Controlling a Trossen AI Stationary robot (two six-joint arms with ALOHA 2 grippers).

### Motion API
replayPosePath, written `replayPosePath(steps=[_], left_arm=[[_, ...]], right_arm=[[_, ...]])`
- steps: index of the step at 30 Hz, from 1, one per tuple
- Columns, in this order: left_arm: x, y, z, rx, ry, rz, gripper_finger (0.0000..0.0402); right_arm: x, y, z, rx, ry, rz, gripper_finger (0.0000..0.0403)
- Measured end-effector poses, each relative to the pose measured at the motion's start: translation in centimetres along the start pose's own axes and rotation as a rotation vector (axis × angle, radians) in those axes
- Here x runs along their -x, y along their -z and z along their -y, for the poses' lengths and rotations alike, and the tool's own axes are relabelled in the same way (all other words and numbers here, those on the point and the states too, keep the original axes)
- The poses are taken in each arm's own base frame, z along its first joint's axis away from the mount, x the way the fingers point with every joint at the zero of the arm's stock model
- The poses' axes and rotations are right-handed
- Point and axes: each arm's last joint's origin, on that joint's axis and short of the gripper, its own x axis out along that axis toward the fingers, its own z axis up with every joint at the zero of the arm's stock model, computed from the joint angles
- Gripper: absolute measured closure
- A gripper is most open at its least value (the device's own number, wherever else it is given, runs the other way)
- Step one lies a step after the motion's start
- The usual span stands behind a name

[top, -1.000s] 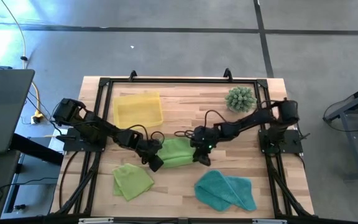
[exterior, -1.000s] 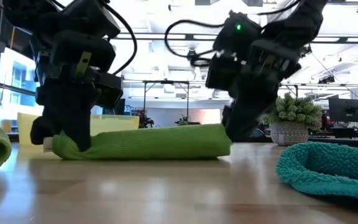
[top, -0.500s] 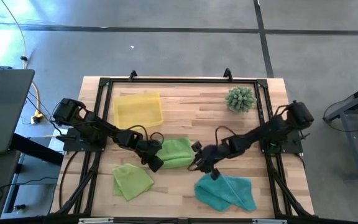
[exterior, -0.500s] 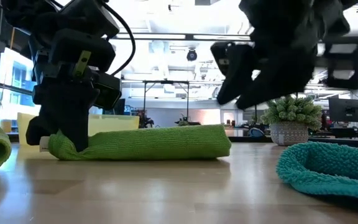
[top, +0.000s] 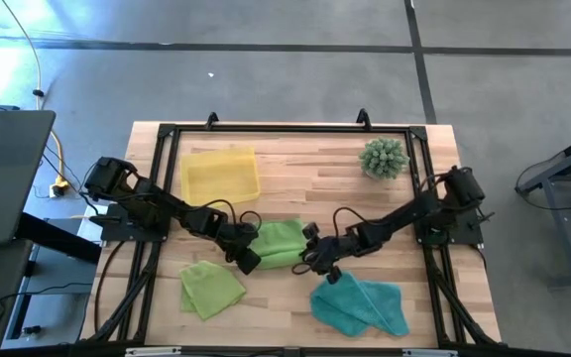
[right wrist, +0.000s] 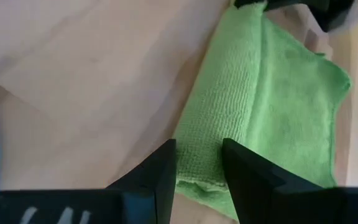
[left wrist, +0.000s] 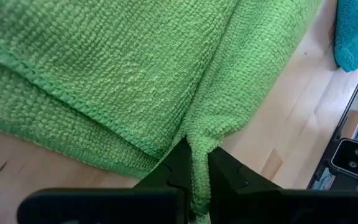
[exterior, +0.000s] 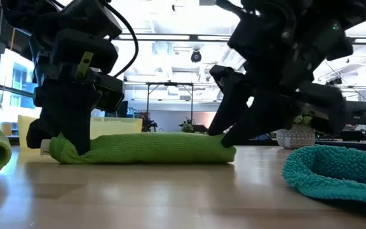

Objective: Roll microfiber towels into tight, uniform cylinder then place into a basket
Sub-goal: Roll the green microfiber towel

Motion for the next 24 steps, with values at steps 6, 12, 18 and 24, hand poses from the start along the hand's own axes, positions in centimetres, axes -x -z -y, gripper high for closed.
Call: replayPosePath(steps=[6,12,18,24], left_arm=[[0.0,0.0,0.0,0.005,0.000,0.001,0.0385],[0.0,0.0,0.0,0.006,0.000,0.002,0.0385],[0.0,0.0,0.0,0.008,-0.001,0.002,0.0385],[0.0,0.0,0.0,0.008,0.001,0.003,0.0385]], right_arm=[[-0.2,1.0,1.7,-0.130,-0.016,-0.020,0.0279],[-0.3,1.8,3.0,-0.238,-0.061,-0.016,0.0278],[0.3,2.3,3.5,-0.255,-0.015,-0.089,0.0278],[2.7,1.7,3.8,-0.370,0.012,-0.134,0.0279]])
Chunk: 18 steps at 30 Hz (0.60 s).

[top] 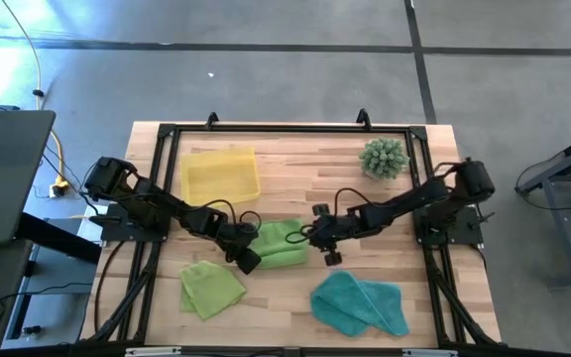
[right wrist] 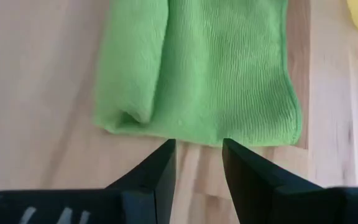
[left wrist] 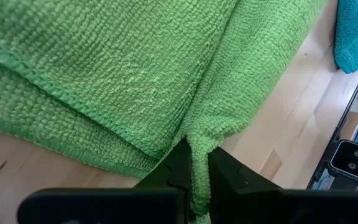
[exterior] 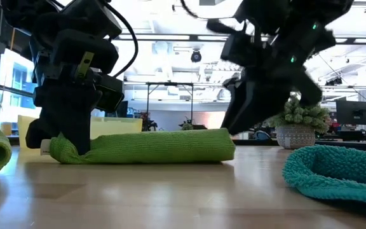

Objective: Roll microfiber towels into tight, uniform cylinder then place into a basket
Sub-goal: Roll the green microfiber towel

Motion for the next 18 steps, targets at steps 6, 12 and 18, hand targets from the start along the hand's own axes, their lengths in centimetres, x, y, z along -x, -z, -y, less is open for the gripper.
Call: replayPosePath(steps=[6,12,18], left_arm=[[0.0,0.0,0.0,0.010,0.003,0.000,0.0385],[0.0,0.0,0.1,0.012,0.011,0.002,0.0385],[-0.1,0.0,0.1,0.012,0.011,0.003,0.0381]], right_arm=[[1.5,-2.0,-2.6,0.007,-0.096,0.168,0.0279],[-1.1,-1.8,-5.0,0.116,-0.055,0.224,0.0277],[-3.2,-1.1,-5.4,0.086,-0.051,0.221,0.0236]])
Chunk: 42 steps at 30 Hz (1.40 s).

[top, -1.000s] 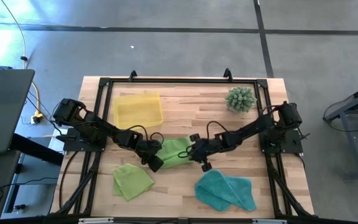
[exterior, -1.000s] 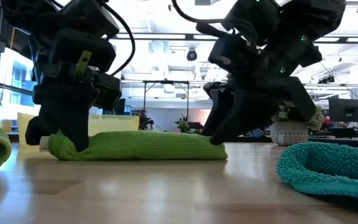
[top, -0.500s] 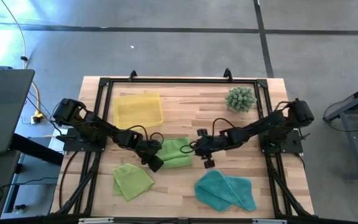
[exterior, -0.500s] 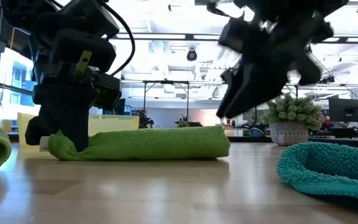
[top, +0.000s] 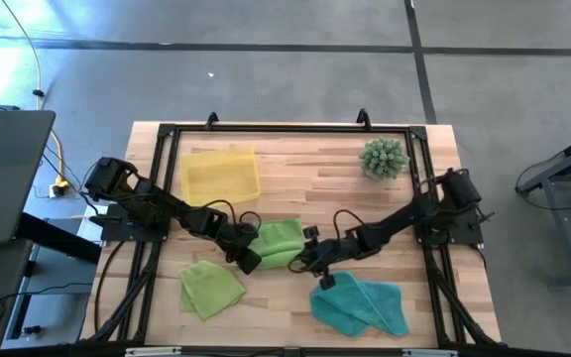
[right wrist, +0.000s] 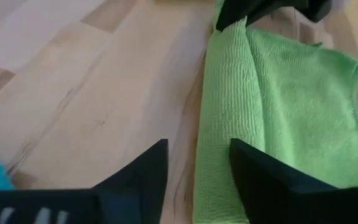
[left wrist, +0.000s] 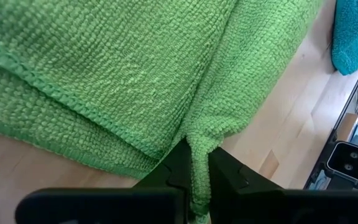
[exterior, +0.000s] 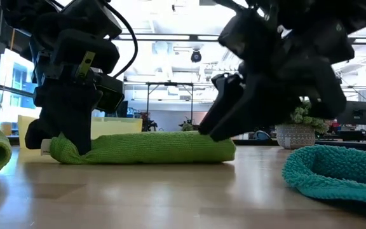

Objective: Roll microfiber towels into tight, uniform cylinder then place into a basket
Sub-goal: Roll the green microfiber towel

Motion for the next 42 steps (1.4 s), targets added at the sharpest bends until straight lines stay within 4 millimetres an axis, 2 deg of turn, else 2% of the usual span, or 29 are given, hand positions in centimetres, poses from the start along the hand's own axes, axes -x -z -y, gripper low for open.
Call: replayPosePath(steps=[6,12,19,24,34,42], left_arm=[[0.0,0.0,0.0,0.000,0.001,0.001,0.0381],[0.0,0.0,0.0,0.001,0.005,0.002,0.0381],[0.0,-0.2,0.4,-0.010,0.037,0.016,0.0381],[-0.1,-0.2,0.6,-0.028,0.078,0.015,0.0380],[-0.1,-0.3,0.7,-0.066,0.083,0.021,0.0380],[0.0,-0.3,0.7,-0.222,0.058,0.044,0.0373]], right_arm=[[-1.0,1.1,0.5,0.021,0.038,-0.049,0.0196],[-1.4,1.7,1.4,0.049,0.081,-0.078,0.0194],[-1.4,2.0,2.1,0.002,0.065,-0.088,0.0197],[-2.1,2.7,2.3,-0.088,0.050,-0.112,0.0239],[-2.7,3.5,2.4,-0.166,0.078,-0.143,0.0389],[-2.6,3.5,2.3,-0.181,0.040,-0.142,0.0389]])
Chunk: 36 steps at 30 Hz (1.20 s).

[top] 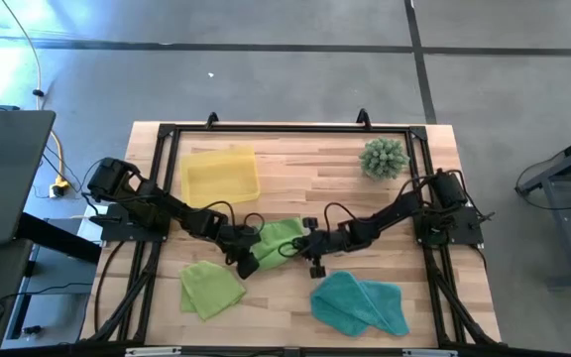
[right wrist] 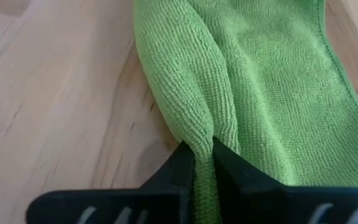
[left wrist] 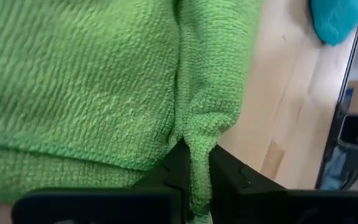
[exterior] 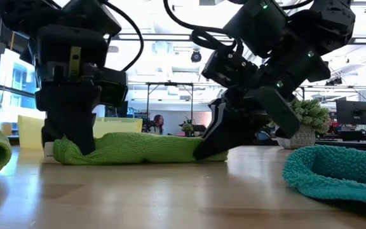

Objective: Roll microfiber towels into tight, uniform cylinder then place into a basket
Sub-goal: Roll the green microfiber towel

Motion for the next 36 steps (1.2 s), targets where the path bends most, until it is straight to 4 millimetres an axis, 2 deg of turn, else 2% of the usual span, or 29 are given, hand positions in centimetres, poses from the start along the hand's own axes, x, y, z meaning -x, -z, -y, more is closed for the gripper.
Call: replayPosePath(steps=[8,13,21,24,28,31,36], left_arm=[[0.7,-0.7,-0.6,-0.106,-0.001,-0.021,0.0313],[1.6,-1.1,-1.2,-0.156,0.031,-0.092,0.0276],[5.1,-1.5,-1.9,-0.184,0.002,-0.134,0.0259],[6.5,-1.3,-1.3,-0.248,-0.021,-0.076,0.0259],[7.7,-0.5,0.5,-0.451,-0.029,0.021,0.0259],[7.9,0.6,1.9,-0.625,-0.033,0.071,0.0259],[7.1,2.3,4.2,-0.844,-0.047,0.181,0.0259]], right_arm=[[0.0,0.0,0.0,-0.064,-0.018,0.001,0.0389],[0.0,0.0,-0.1,-0.109,-0.032,0.004,0.0384],[0.0,-0.1,0.1,-0.201,-0.085,0.001,0.0383],[-0.1,-0.1,0.4,-0.273,-0.122,-0.004,0.0382],[-0.1,-0.1,0.7,-0.418,-0.183,-0.022,0.0382],[-0.1,-0.1,1.1,-0.536,-0.227,-0.041,0.0382],[-0.2,-0.1,1.7,-0.658,-0.280,-0.070,0.0382]])
